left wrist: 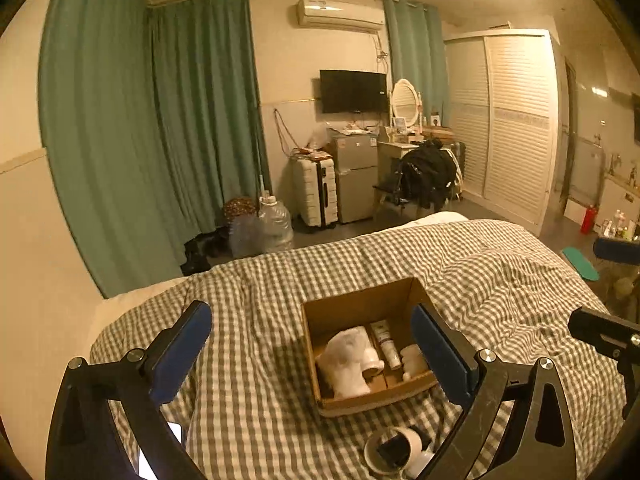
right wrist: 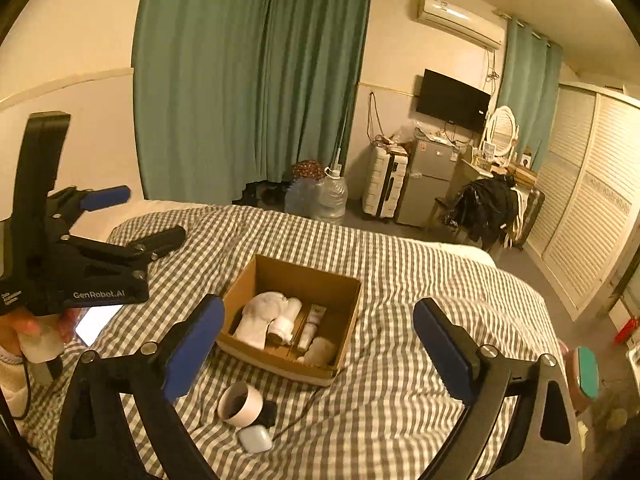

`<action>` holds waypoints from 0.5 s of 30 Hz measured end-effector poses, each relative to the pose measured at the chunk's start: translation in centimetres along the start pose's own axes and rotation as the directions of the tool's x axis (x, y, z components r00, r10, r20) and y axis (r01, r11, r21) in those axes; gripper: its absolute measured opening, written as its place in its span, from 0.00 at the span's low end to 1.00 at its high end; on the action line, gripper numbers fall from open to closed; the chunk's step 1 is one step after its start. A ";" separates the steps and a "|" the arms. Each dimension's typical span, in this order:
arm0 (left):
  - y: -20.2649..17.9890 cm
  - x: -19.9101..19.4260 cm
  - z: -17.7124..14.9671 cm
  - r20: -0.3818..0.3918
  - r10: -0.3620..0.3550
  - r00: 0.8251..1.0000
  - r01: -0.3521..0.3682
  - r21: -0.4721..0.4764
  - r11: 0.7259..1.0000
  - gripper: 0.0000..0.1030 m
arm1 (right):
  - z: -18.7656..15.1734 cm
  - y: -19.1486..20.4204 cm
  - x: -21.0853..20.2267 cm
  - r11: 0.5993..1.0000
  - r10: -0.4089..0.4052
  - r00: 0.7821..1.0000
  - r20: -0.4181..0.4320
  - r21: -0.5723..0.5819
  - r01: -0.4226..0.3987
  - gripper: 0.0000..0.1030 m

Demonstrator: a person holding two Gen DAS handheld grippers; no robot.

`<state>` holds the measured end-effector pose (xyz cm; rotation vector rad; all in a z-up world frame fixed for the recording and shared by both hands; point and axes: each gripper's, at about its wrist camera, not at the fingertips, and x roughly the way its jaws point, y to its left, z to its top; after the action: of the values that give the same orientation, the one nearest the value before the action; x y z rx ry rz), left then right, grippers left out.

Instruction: Organize objects

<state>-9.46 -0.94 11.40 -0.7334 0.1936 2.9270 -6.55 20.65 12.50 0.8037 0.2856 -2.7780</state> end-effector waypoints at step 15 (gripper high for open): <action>-0.9 5.6 -14.1 -0.171 0.036 0.985 -0.045 -0.048 0.998 0.99 | -11.4 2.8 8.3 0.999 0.030 0.987 -0.157 0.029 -0.025 0.93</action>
<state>-7.72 -1.70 -3.64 -1.0002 0.1498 2.9165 -6.96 19.41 -1.81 1.0283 0.2627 -2.7027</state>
